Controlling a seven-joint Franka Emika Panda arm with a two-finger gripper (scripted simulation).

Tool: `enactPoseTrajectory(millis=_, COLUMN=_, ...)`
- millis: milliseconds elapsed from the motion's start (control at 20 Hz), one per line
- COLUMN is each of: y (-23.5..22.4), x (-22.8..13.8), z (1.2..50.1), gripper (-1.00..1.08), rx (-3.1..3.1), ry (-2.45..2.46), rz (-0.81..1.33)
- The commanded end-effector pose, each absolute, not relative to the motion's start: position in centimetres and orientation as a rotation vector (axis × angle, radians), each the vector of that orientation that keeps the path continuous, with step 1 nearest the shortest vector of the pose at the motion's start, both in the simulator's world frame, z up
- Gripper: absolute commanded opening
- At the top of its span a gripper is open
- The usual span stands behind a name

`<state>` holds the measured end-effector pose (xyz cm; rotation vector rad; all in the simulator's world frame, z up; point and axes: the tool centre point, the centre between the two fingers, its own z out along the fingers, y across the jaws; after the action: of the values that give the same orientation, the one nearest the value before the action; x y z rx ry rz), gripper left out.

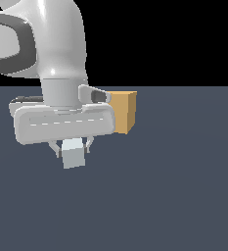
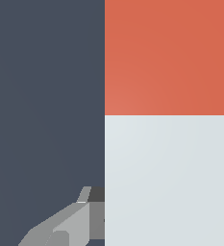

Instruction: Insert the peg into the horizontal hole in a box.

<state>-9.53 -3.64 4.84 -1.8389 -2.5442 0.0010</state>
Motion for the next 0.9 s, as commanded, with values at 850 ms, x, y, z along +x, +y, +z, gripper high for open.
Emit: enactPoseTrajectory(millis=850, y=3.7, x=-10.6, z=7.1, gripper=-1.0, rx=-2.302, ry=-2.137, rz=-0.002)
